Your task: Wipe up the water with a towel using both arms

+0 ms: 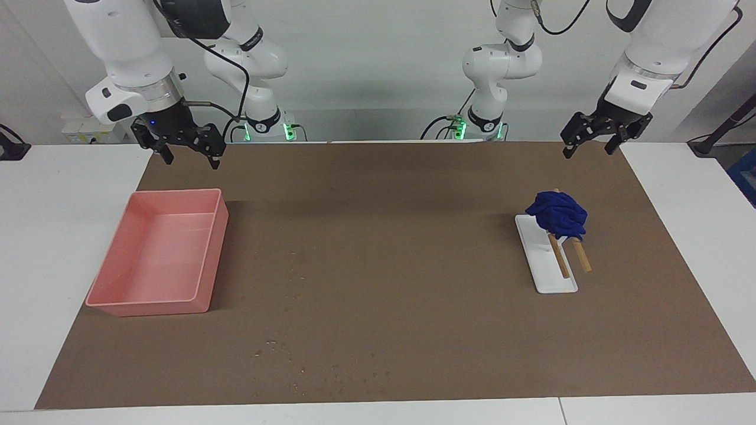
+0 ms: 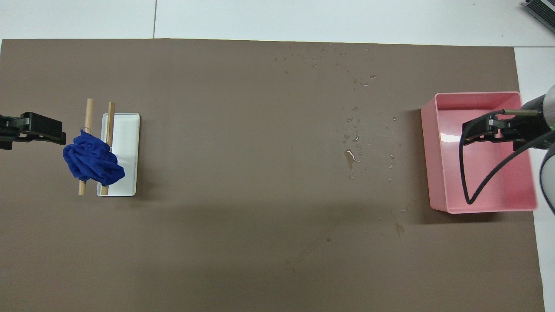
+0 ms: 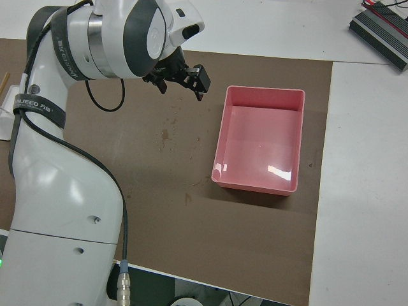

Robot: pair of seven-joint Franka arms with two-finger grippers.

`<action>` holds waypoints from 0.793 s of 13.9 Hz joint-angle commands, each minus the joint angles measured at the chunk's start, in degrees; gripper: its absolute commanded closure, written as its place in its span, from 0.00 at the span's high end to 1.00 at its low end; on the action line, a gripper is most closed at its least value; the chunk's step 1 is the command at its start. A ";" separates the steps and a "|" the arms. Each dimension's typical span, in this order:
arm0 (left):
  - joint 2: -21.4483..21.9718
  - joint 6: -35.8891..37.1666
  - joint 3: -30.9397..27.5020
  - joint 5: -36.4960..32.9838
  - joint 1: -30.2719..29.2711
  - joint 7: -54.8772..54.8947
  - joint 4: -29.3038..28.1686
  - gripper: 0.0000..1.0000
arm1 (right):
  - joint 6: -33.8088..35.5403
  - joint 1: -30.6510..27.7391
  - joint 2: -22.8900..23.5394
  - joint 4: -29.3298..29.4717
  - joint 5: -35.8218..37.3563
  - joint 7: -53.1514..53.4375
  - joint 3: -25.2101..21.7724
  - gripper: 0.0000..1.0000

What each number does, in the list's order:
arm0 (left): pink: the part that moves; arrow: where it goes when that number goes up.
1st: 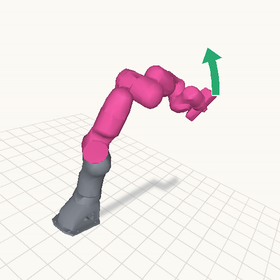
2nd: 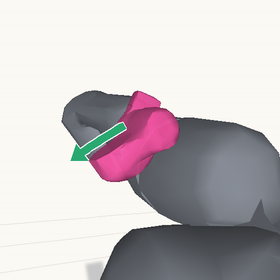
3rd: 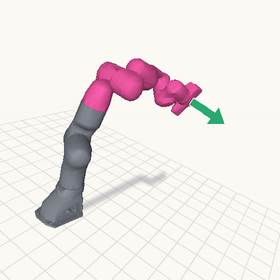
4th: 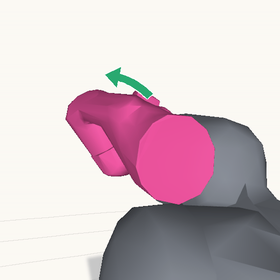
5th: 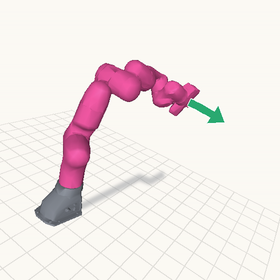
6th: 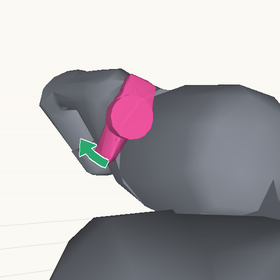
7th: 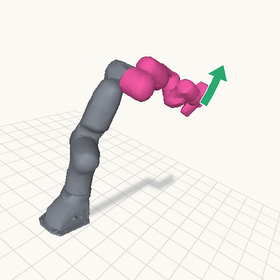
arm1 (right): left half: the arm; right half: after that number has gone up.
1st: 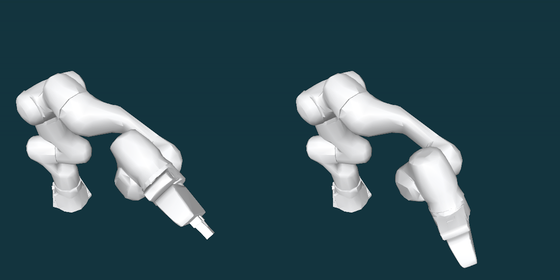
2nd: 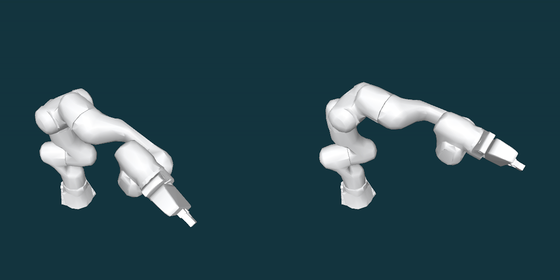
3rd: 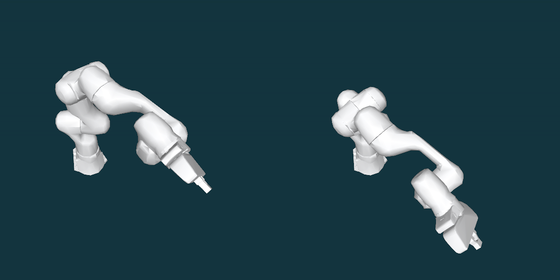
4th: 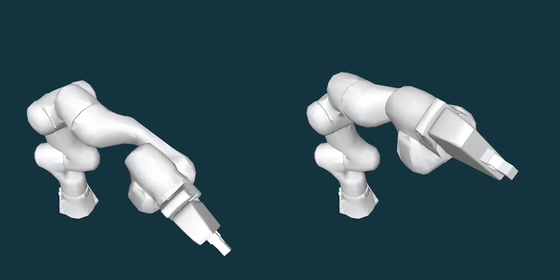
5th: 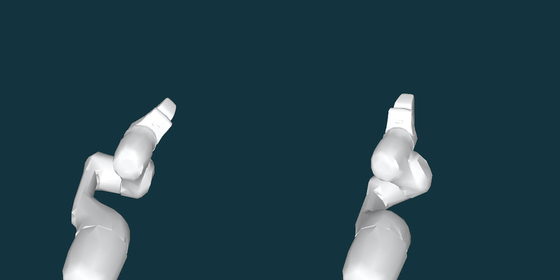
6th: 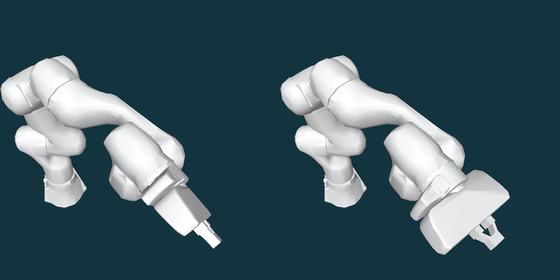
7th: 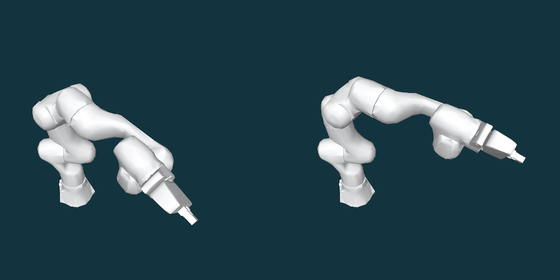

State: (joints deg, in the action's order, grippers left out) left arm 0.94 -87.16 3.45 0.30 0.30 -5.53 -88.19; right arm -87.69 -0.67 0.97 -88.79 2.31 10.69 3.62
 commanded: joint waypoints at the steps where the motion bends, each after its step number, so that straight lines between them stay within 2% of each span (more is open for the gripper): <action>1: 0.47 0.41 -0.46 0.49 0.41 0.52 -0.49 1.00 | 0.68 -0.56 -1.41 -1.56 0.85 -0.41 0.42 1.00; 9: 0.73 0.14 -0.46 0.49 0.32 0.17 -1.19 1.00 | 0.94 -0.38 -1.85 -2.18 0.68 -0.05 0.42 1.00; 11: 1.78 -1.69 -0.46 0.57 -0.03 -0.79 -3.28 1.00 | 0.68 -0.56 -1.85 -2.18 0.06 -0.23 0.33 1.00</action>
State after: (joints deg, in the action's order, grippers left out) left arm 0.96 -87.24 3.39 0.30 0.30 -5.69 -88.57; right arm -87.50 -0.63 0.45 -89.68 2.31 10.69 3.65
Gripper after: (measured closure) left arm 0.000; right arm 0.000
